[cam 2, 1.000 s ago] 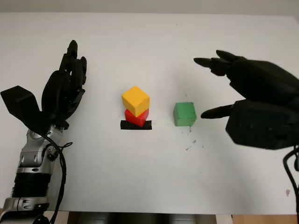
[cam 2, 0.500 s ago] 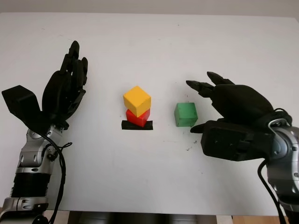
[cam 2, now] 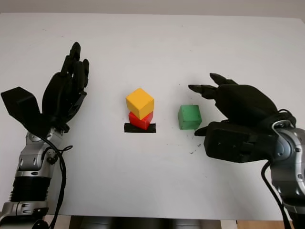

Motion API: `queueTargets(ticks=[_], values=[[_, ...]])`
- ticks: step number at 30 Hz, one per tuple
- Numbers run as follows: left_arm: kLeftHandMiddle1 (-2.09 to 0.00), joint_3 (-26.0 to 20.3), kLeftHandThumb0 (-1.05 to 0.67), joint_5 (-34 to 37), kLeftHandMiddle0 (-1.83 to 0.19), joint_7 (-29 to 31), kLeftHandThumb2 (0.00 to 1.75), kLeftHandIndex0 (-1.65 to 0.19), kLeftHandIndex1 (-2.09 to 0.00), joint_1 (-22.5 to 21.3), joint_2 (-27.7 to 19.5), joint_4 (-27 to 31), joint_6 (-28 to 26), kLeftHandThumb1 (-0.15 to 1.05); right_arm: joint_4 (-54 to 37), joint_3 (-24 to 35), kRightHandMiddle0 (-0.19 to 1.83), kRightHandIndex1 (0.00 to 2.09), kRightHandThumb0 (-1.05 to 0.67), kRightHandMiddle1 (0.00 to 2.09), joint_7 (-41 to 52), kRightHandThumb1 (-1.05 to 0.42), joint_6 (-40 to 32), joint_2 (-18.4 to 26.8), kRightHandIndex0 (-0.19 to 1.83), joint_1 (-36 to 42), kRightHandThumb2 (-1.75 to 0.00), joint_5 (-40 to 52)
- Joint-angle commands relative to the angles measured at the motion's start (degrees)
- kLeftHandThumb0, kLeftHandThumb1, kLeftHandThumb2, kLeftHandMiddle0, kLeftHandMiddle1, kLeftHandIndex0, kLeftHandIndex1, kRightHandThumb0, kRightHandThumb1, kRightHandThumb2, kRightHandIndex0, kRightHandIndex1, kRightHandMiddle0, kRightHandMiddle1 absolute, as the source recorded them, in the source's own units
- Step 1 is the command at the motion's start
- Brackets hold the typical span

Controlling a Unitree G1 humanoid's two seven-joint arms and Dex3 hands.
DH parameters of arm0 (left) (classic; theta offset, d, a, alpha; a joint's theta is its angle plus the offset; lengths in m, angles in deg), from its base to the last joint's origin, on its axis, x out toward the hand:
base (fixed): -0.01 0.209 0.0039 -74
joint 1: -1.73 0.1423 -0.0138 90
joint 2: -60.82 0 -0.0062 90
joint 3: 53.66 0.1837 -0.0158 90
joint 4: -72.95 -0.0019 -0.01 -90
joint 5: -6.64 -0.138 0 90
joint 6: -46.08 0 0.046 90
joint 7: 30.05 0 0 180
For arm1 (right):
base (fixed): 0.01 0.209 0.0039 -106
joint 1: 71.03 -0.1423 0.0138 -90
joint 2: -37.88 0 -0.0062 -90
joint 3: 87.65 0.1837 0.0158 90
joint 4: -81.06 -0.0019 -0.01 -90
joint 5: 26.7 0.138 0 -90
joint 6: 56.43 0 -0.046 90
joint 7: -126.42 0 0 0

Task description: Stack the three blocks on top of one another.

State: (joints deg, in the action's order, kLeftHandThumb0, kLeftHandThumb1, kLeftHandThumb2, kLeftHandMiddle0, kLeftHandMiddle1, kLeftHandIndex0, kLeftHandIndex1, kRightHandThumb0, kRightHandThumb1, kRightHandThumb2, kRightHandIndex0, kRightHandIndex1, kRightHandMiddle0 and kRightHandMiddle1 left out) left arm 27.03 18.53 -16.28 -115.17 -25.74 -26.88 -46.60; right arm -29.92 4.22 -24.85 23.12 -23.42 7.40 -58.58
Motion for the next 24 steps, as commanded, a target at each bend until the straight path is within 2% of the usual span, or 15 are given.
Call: queueTargets(ticks=[1, 7, 21, 24], values=[[-0.05, -0.1, -0.82, 0.0, 0.18, 0.1, 0.6, 0.19, -0.05, 0.2, -0.4, 1.1, 0.1, 1.05, 0.4, 0.2, 0.47, 0.1, -0.54, 0.18, -0.8, -0.81, 0.9, -0.2, 0.11, 0.7, -0.05, 0.1], [-0.06, -0.2, -0.8, 0.2, 0.18, 0.4, 0.6, 0.18, -0.05, 0.0, -0.4, 0.9, 0.3, 1.05, 0.9, -1.0, 0.49, 0.1, -0.51, 0.22, 0.0, -0.8, 0.5, 0.1, 0.14, 0.5, -0.05, -0.7], [-0.05, 0.1, -0.8, -0.5, 0.18, 0.3, 0.6, 0.18, -0.05, 0.1, -0.6, 1.2, -0.1, 1.05, 4.8, -2.5, 0.51, 0.08, -0.56, 0.28, -1.9, -0.83, 3.8, -0.4, 0.19, 0.2, -0.06, -1.5], [-0.05, 0.2, -0.79, -0.5, 0.18, 0.3, 0.6, 0.18, -0.05, 0.2, -0.4, 1.4, -0.2, 1.05, 5.5, -2.7, 0.48, 0.07, -0.56, 0.35, -2.8, -0.82, 4.7, -0.7, 0.2, 0.2, -0.06, -1.4]])
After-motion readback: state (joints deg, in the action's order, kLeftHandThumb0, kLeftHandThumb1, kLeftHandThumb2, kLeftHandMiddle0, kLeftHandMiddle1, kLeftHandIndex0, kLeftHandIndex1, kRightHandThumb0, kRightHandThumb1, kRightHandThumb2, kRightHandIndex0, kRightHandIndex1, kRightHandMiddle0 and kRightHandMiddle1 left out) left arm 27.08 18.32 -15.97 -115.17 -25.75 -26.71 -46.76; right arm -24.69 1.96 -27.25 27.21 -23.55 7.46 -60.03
